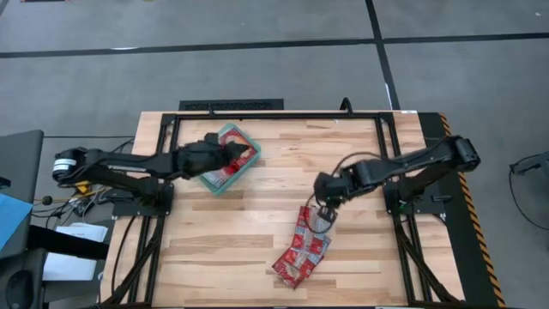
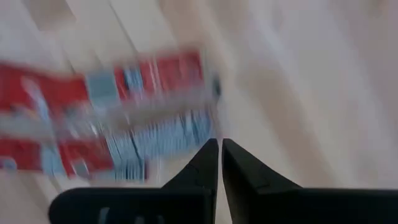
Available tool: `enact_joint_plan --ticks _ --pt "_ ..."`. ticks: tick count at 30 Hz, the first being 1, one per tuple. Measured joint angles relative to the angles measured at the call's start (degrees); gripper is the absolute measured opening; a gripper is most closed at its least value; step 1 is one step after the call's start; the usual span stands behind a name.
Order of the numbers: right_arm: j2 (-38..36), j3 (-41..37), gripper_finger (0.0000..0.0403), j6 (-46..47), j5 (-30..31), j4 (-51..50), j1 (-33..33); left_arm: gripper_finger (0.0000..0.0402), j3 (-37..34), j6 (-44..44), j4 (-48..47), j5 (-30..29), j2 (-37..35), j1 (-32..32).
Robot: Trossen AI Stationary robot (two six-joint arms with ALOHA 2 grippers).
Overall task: Sort popcorn bags into baskets
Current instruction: Put the red popcorn bag into the blue bin
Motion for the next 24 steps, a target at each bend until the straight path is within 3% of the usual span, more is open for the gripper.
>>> enact_joint_plan --ticks 5,9,15,24 --pt "0.04 -9.75 0.0049 15.90 -2.57 6.02 7.51 0.0227 -0.01 5.03 -3.19 12.29 -4.21 -2.23" --pt "0.09 -15.81 0.0044 26.97 -2.55 19.92 12.85 0.0226 -0.02 3.04 -7.25 14.28 -1.99 -8.29" --pt "2.36 -19.27 0.0027 35.70 -0.36 28.70 15.87 0.0226 -0.10 -1.72 -5.52 11.51 8.79 -15.79" --pt "8.99 -19.16 0.0026 39.94 -0.80 34.22 18.26 0.0226 0.87 -5.58 14.28 15.18 30.03 -18.16"
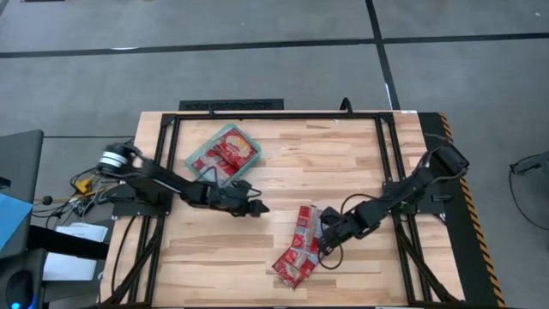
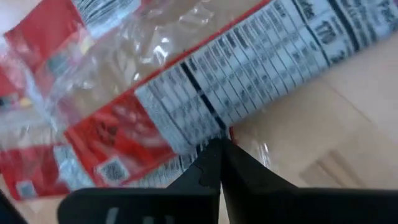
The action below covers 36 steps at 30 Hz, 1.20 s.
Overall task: Sort popcorn bags into baskets
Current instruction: Put the red popcorn bag into the blue bin
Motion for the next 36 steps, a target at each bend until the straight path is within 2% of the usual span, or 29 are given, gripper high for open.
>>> enact_joint_plan --ticks 4,9,17,24,26,32,36 --pt "3.20 0.02 0.0037 -0.35 -0.28 4.53 -1.24 0.0227 1.22 -1.46 6.14 1.75 8.07 0.20" --pt "6.42 0.61 0.0034 -3.63 -1.63 10.20 -3.98 0.0242 4.05 -1.30 9.88 4.61 13.37 0.35" --pt "8.56 3.59 0.0017 -16.79 -1.27 9.91 -10.84 0.0261 7.20 1.83 6.24 7.66 14.16 2.67" --pt "10.98 7.18 0.0035 -33.32 -1.08 11.00 -15.47 0.0261 7.77 2.25 6.17 5.86 14.26 3.60" --pt "10.48 8.17 0.0034 -35.78 -1.13 9.73 -16.00 0.0261 7.78 2.26 5.83 5.72 14.26 3.92" --pt "6.84 10.46 0.0015 -34.45 -1.08 1.32 -14.42 0.0261 7.81 3.66 5.30 5.06 14.26 4.11" --pt "1.99 10.38 0.0013 -29.56 4.81 -9.86 -12.32 0.0261 7.81 4.13 5.20 4.01 14.29 4.11"
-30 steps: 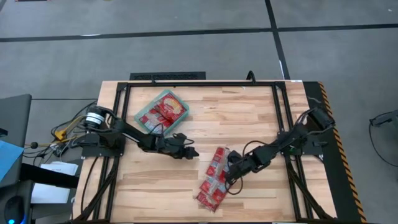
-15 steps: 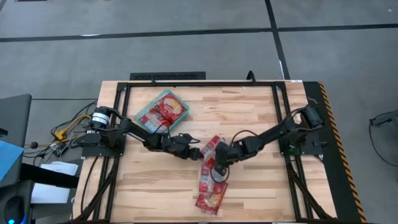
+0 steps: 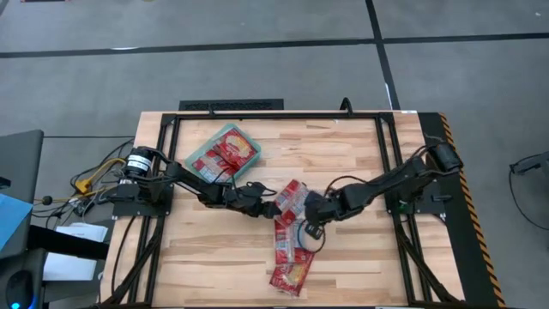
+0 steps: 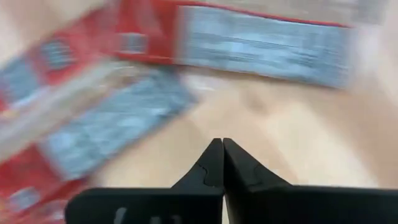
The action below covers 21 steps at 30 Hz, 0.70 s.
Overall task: Sort popcorn bags into baskets
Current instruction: Put the red popcorn bag into the blue bin
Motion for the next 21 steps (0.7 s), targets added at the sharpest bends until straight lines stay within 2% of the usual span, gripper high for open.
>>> enact_joint_plan --ticks 3,6,11,14,18,21 --pt "-1.93 0.02 0.0022 3.13 7.27 -9.57 -0.80 0.0261 -0.04 0.08 -0.10 -0.44 0.00 0.02" --pt "-1.42 -0.13 0.0026 1.34 10.09 -13.90 -4.41 0.0261 -0.04 0.34 -0.10 -0.45 0.00 0.04" --pt "3.45 0.00 0.0019 -7.57 10.02 -6.64 -10.78 0.0261 -0.08 0.53 -0.33 -0.47 0.00 0.09" --pt "7.12 -0.07 0.0016 -11.16 7.32 -0.64 -13.41 0.0261 -0.11 1.00 -0.26 -0.31 0.02 0.11" --pt "9.35 0.14 0.0023 -14.98 2.35 6.90 -15.18 0.0261 -0.20 2.04 -0.34 0.49 0.02 0.11" --pt "10.02 0.13 0.0029 -15.13 2.82 9.76 -14.89 0.0261 -0.18 2.32 -0.68 0.97 0.02 0.11"
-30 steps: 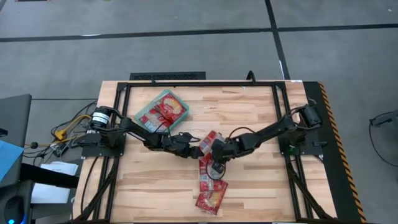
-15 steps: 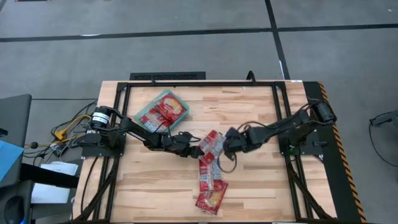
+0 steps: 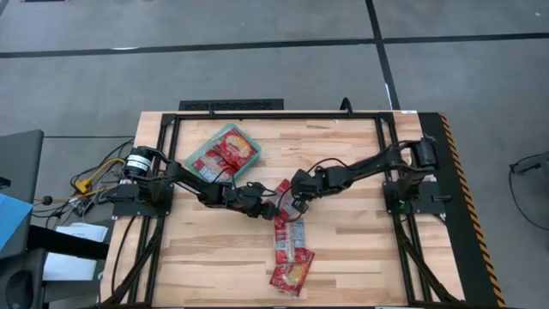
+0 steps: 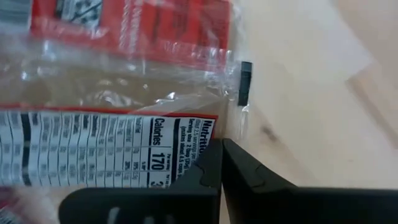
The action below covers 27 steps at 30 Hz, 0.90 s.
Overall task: Sort popcorn bags into baskets
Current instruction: Put the red popcorn bag into the blue bin
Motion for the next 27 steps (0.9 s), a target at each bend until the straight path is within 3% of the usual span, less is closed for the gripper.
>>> enact_joint_plan --ticks 5,9,21,27 --pt "-0.46 -0.13 0.0020 -2.54 -2.49 2.18 0.03 0.0253 0.01 0.19 0.38 -0.03 0.00 0.00" --pt "-0.46 -0.11 0.0014 -4.08 -5.02 3.88 0.30 0.0218 0.03 0.16 0.34 -0.09 0.00 0.02" --pt "-6.63 -0.15 0.0022 -1.84 -3.10 1.60 0.95 0.0013 0.04 -0.61 -0.07 -1.31 0.02 0.02" --pt "-14.24 -0.11 0.0015 -0.86 -1.44 -4.50 0.94 0.0003 -0.05 -0.51 1.47 0.31 -0.09 0.03"
